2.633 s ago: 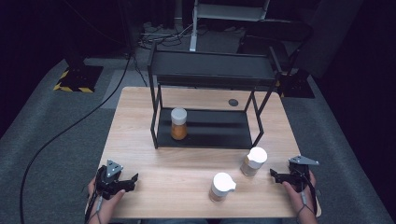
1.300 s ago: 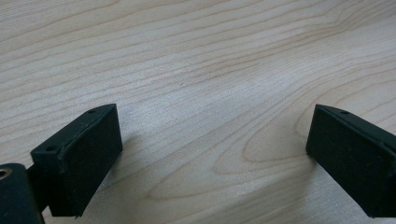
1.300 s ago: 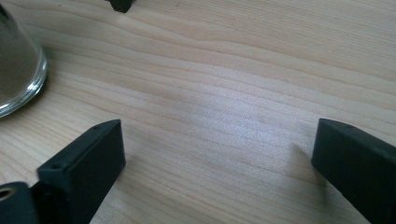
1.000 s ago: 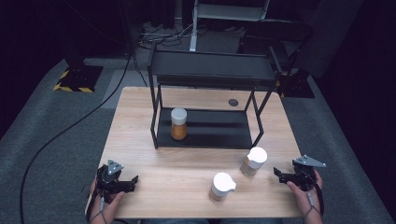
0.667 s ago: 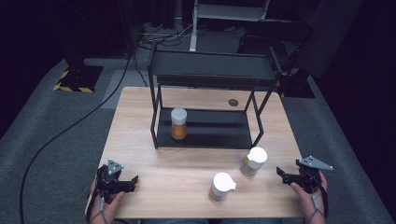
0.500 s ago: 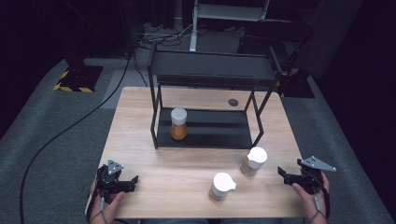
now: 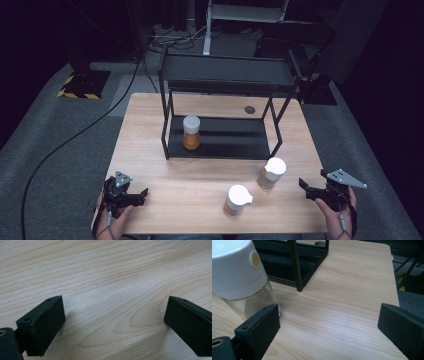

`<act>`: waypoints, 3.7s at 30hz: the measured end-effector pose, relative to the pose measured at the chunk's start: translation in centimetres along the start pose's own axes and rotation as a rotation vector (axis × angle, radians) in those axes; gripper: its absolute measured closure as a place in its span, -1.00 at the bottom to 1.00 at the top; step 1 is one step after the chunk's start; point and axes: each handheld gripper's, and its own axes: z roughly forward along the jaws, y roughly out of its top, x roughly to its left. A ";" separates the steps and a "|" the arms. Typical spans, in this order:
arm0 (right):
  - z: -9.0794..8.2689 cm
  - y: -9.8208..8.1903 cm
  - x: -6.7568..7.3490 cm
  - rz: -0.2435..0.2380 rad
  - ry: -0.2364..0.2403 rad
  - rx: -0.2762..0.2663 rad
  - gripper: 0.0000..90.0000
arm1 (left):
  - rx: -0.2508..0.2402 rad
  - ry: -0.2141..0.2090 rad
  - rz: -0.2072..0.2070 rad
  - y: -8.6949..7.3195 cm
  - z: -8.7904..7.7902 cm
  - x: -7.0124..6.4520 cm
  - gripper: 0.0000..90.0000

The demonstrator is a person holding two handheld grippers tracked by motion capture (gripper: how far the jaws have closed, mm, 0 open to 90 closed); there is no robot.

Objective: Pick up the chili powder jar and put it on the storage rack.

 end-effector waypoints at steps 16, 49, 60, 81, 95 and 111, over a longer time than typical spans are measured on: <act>-1.2 1.5 2.3 -0.008 0.039 -0.029 -0.90 | 0.001 0.002 -0.001 0.0 0.0 0.0 -0.94; -2.4 3.5 7.5 -0.045 0.152 -0.080 -0.90 | 0.003 0.003 -0.004 0.1 0.1 0.0 -0.95; -2.2 4.2 9.2 -0.062 0.197 -0.087 -0.90 | 0.002 0.004 -0.004 0.1 0.1 0.0 -0.95; -1.3 5.3 12.5 -0.096 0.254 -0.106 -0.90 | 0.002 0.004 -0.004 0.1 0.1 0.0 -0.95; -0.8 5.4 14.3 -0.091 0.273 -0.116 -0.90 | 0.003 0.003 -0.004 0.1 0.1 0.0 -0.95; -0.2 5.1 16.4 -0.098 0.308 -0.113 -0.90 | 0.003 0.003 -0.004 0.1 0.1 0.0 -0.95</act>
